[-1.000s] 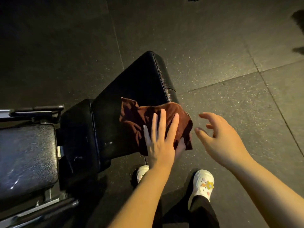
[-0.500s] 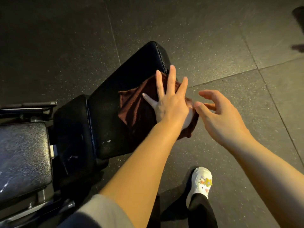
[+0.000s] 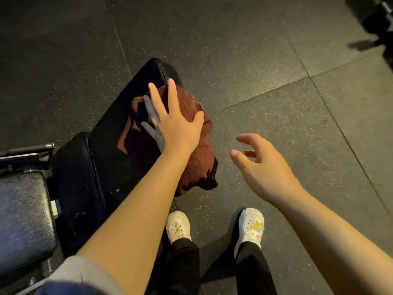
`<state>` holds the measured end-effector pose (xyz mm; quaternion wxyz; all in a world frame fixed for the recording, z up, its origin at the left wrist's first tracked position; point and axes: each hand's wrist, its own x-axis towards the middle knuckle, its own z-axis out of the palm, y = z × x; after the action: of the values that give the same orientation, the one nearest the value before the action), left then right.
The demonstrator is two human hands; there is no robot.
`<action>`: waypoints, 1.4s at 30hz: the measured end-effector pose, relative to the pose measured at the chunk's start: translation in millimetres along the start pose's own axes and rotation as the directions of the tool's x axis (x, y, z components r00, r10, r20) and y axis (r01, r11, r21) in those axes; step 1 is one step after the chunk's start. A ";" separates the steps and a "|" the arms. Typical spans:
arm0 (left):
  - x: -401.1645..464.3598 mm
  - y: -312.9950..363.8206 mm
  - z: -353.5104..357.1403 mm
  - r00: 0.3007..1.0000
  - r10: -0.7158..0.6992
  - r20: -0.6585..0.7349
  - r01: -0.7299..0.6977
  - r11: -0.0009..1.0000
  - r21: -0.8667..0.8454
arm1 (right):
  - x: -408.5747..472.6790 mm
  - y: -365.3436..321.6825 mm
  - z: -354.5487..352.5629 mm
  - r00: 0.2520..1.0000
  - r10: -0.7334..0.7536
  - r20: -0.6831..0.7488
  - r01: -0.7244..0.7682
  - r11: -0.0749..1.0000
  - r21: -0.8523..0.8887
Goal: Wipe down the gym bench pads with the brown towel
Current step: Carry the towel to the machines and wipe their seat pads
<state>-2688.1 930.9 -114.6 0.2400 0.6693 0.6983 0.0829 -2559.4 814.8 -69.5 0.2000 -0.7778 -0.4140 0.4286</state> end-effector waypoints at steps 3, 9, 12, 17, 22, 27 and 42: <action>-42.1 -3.2 11.2 0.999 -0.028 -0.019 0.026 0.996 -0.084 | -9.3 10.0 -3.1 0.999 0.016 0.052 -0.015 1.000 -0.011; -75.3 -28.6 45.0 0.956 0.160 -0.245 -0.181 0.981 -0.065 | -12.2 11.1 -0.8 0.998 -0.025 0.065 0.028 0.999 -0.039; -83.4 -47.0 56.8 0.876 0.330 -0.353 -0.307 0.944 0.121 | -7.8 -4.2 6.0 0.996 -0.088 0.036 0.089 0.996 -0.032; -81.6 -108.1 49.7 0.740 0.650 -0.174 -0.610 0.757 0.235 | 7.9 -39.6 17.4 0.969 -0.244 0.045 0.248 0.960 -0.128; -67.3 -190.2 40.2 0.716 0.696 -0.054 -0.666 0.704 0.246 | 47.5 -72.7 31.1 0.938 -0.346 0.010 0.339 0.911 -0.235; -88.3 -171.1 49.9 0.855 0.513 -0.070 -0.497 0.851 0.172 | 77.1 -78.4 81.8 0.970 -0.234 -0.065 0.222 0.962 -0.161; -30.5 -143.8 28.7 0.607 0.792 -0.065 -0.777 0.608 0.162 | 86.5 -74.2 105.6 0.924 -0.265 -0.276 0.166 0.928 -0.334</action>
<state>-2804.3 882.2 -195.6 0.0935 0.9136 0.3514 0.1820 -2657.2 923.6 -121.7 0.1881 -0.8068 -0.5215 0.2045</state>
